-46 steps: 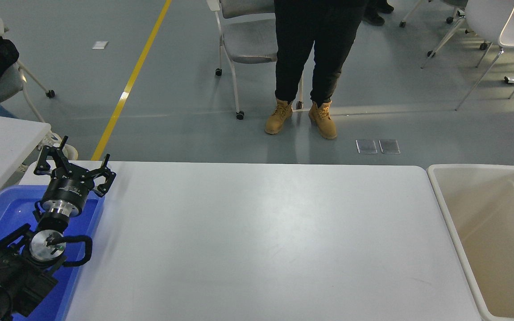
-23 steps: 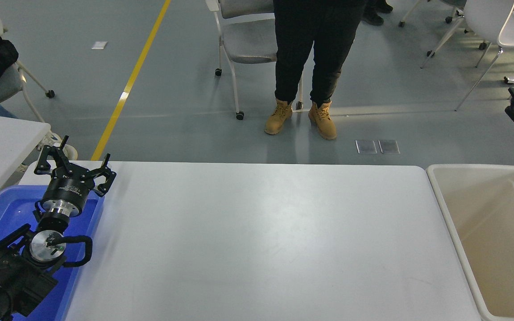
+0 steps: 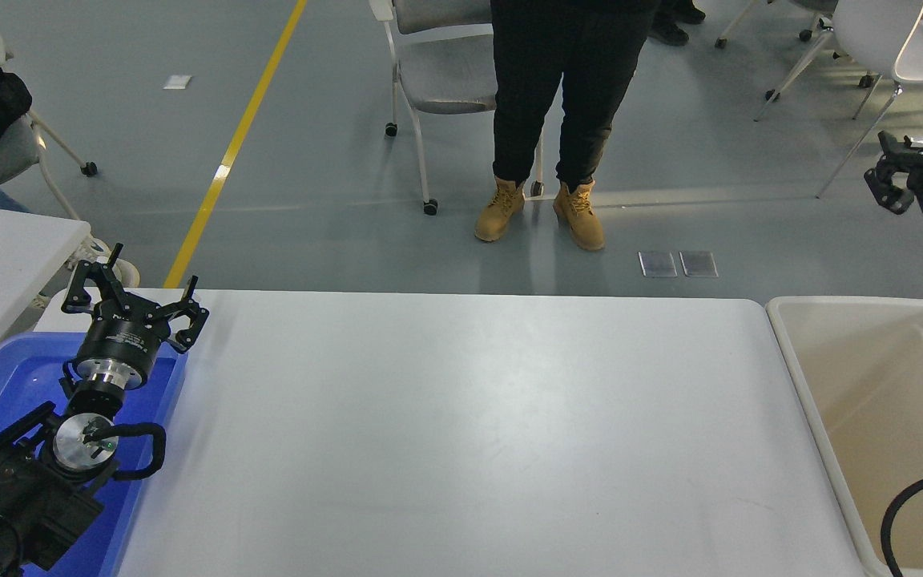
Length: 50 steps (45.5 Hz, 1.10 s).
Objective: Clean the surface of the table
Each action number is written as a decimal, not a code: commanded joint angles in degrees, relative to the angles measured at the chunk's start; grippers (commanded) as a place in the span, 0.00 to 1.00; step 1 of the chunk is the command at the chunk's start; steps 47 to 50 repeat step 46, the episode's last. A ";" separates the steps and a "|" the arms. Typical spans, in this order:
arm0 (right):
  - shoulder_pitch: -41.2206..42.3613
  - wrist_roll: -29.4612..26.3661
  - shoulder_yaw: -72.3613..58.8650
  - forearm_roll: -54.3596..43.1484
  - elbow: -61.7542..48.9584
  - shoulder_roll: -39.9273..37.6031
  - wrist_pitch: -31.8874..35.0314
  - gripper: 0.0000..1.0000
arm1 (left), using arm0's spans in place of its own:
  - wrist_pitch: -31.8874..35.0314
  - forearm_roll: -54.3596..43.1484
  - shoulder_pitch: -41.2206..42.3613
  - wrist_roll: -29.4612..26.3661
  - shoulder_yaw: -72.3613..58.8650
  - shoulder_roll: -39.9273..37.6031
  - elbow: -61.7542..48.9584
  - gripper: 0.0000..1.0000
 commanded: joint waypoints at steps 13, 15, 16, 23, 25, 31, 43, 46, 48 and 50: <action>-10.69 2.56 -2.29 -0.75 2.00 7.62 4.53 0.98 | 0.00 0.00 0.00 0.00 0.00 0.00 0.02 1.00; -10.69 2.56 -3.53 -0.75 1.65 7.97 4.62 0.98 | 0.00 0.00 0.00 0.00 0.00 0.00 -0.07 1.00; -10.69 2.56 -3.97 -0.75 1.47 8.15 4.53 0.98 | 0.00 0.00 0.00 0.00 0.00 0.00 0.02 1.00; -12.62 2.47 -3.97 -0.75 1.03 10.96 4.53 0.98 | 0.00 0.00 0.00 0.00 0.00 0.00 0.02 1.00; -12.88 2.47 -3.97 -0.66 1.12 11.14 4.70 0.98 | 0.00 0.00 0.00 0.00 0.00 0.00 0.02 1.00; -12.97 2.47 -3.71 -0.66 1.29 11.23 4.79 0.98 | 0.00 0.00 0.00 0.00 0.00 0.00 0.02 1.00; -12.88 2.56 -2.04 -0.66 1.56 11.23 5.67 0.98 | 0.00 0.00 0.00 0.00 0.00 0.00 0.02 1.00; -12.97 2.56 -2.04 -0.66 1.56 11.23 5.67 0.98 | 0.00 0.00 0.00 0.00 0.00 0.00 0.02 1.00; -12.97 2.56 -2.04 -0.66 1.56 11.23 5.67 0.98 | 0.00 0.00 0.00 0.00 0.00 0.00 0.02 1.00; -12.97 2.56 -2.04 -0.66 1.56 11.23 5.67 0.98 | 0.00 0.00 0.00 0.00 0.00 0.00 0.02 1.00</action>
